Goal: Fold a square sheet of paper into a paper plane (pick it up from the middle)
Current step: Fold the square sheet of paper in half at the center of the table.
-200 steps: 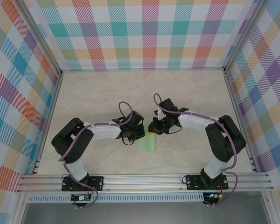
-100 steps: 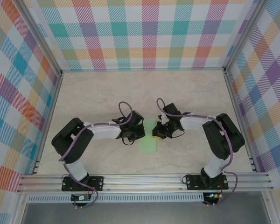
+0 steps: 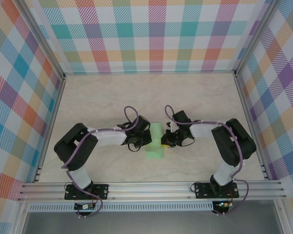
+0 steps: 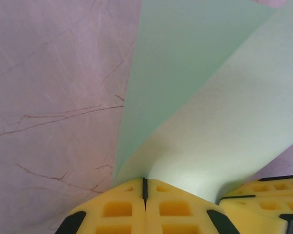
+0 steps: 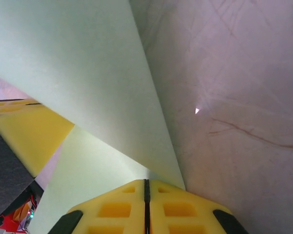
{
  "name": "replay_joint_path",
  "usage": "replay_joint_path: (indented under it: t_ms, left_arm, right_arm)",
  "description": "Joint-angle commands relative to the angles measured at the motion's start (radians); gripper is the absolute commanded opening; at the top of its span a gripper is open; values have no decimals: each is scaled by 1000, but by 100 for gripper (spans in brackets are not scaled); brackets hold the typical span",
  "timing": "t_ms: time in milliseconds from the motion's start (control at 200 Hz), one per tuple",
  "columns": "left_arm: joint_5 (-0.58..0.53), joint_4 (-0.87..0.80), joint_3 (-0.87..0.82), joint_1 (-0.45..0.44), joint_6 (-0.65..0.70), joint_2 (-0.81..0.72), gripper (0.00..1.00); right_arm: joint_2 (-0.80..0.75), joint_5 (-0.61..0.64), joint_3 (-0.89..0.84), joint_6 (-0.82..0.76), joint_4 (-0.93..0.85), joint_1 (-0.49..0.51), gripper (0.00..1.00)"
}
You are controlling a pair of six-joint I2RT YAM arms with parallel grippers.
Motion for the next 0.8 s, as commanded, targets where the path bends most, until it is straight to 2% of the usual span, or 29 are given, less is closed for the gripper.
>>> replay_joint_path:
  t_ms: [0,180,390,625,795]
  left_arm:
    - [-18,-65,-34,-17,14,21,0]
    - [-17,-64,-35,-18,13,23,0]
    - [-21,-66,-37,-17,19,20,0]
    - [-23,-70,-37,-18,18,16,0]
    - [-21,-71,-37,-18,20,19,0]
  right_arm:
    - [-80,-42,-6,-2,26,4,9]
    - [-124,-112,-64,68,125,6,10]
    - [-73,-128,-124,66,190,6,10]
    - [-32,-49,-199,50,225,5,10]
    - [-68,-76,-189,52,217,5,11]
